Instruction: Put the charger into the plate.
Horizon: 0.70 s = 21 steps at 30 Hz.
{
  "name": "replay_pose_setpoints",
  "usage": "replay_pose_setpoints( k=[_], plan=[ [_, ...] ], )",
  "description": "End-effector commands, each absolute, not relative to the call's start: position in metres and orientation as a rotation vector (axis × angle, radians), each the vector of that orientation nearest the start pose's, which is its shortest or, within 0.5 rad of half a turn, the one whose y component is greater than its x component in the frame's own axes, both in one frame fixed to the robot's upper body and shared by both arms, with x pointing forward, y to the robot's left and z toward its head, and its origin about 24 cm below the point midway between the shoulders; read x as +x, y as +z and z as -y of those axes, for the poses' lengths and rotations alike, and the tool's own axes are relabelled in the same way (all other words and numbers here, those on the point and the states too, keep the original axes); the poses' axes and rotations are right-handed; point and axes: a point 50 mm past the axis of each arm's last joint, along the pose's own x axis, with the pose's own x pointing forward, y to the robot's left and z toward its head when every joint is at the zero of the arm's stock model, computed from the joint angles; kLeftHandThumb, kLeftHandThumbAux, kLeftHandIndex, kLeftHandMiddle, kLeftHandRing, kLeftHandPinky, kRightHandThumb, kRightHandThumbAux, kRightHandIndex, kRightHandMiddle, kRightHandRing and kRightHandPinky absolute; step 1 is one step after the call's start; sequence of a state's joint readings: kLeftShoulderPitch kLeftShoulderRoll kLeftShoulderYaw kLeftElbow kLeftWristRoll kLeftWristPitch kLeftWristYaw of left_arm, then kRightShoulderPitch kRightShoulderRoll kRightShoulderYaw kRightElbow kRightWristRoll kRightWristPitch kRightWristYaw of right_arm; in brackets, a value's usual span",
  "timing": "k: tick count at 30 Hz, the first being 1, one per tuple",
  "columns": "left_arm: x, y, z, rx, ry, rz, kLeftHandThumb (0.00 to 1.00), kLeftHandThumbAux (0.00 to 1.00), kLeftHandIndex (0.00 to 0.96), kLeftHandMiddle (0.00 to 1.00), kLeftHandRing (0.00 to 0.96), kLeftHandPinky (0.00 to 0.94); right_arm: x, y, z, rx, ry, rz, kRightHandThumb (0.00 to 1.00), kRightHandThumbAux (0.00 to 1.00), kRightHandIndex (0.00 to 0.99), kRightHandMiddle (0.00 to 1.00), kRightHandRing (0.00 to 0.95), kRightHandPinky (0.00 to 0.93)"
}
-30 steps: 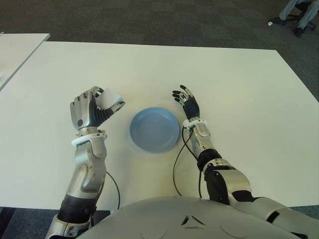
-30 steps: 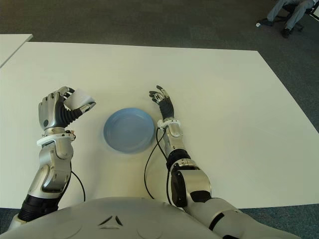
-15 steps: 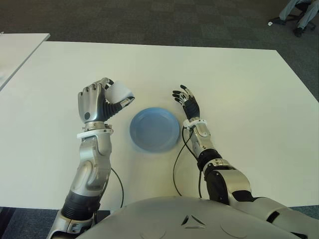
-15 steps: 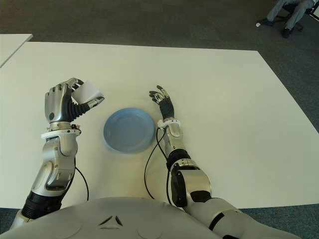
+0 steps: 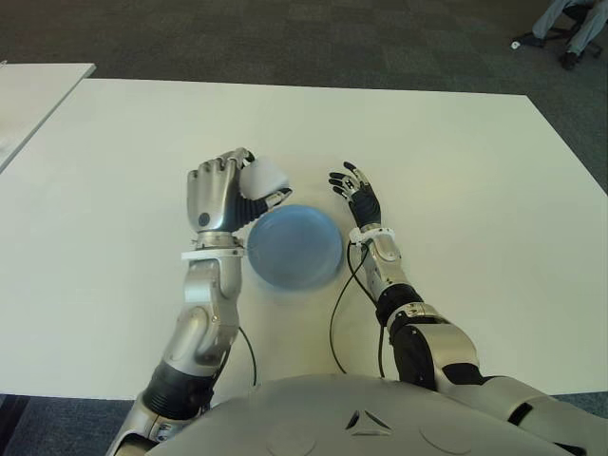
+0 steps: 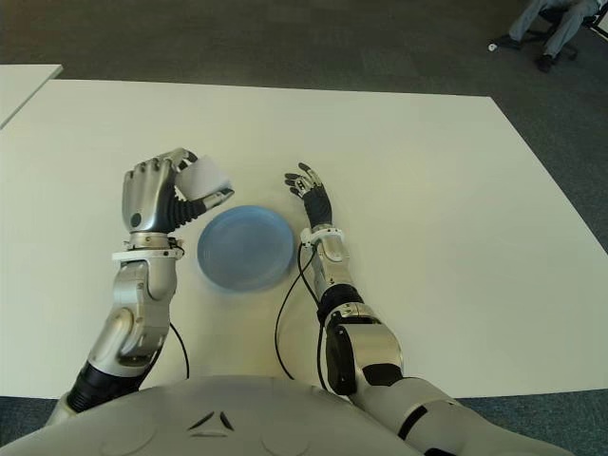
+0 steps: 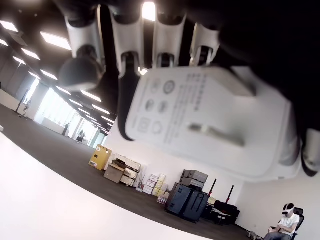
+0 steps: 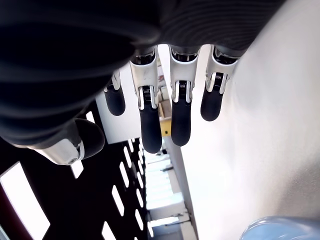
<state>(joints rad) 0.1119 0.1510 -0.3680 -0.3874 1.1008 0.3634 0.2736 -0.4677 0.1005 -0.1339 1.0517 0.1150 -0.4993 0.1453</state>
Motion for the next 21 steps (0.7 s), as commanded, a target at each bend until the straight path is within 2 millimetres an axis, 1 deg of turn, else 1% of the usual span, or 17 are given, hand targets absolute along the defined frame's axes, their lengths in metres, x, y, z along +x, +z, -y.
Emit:
replay_pose_setpoints(
  k=[1, 9, 15, 21],
  plan=[
    [0.213, 0.084, -0.110, 1.147, 0.186, 0.220, 0.857, 0.664, 0.406, 0.547, 0.851, 0.838, 0.288, -0.040, 0.087, 0.275, 0.132, -0.219, 0.000, 0.466, 0.134, 0.326, 0.268, 0.203],
    [0.208, 0.063, -0.098, 1.171, 0.056, 0.236, 0.857, 0.665, 0.404, 0.545, 0.846, 0.832, 0.288, -0.039, 0.086, 0.273, 0.139, -0.213, 0.000, 0.471, 0.139, 0.322, 0.263, 0.197],
    [0.205, 0.056, -0.093, 1.183, -0.016, 0.230, 0.856, 0.665, 0.403, 0.545, 0.842, 0.835, 0.287, -0.039, 0.085, 0.280, 0.144, -0.212, 0.000, 0.473, 0.135, 0.329, 0.270, 0.209],
    [0.201, 0.048, -0.089, 1.188, -0.047, 0.239, 0.856, 0.665, 0.403, 0.546, 0.841, 0.836, 0.287, -0.039, 0.085, 0.284, 0.144, -0.213, 0.000, 0.474, 0.132, 0.330, 0.274, 0.214]
  ],
)
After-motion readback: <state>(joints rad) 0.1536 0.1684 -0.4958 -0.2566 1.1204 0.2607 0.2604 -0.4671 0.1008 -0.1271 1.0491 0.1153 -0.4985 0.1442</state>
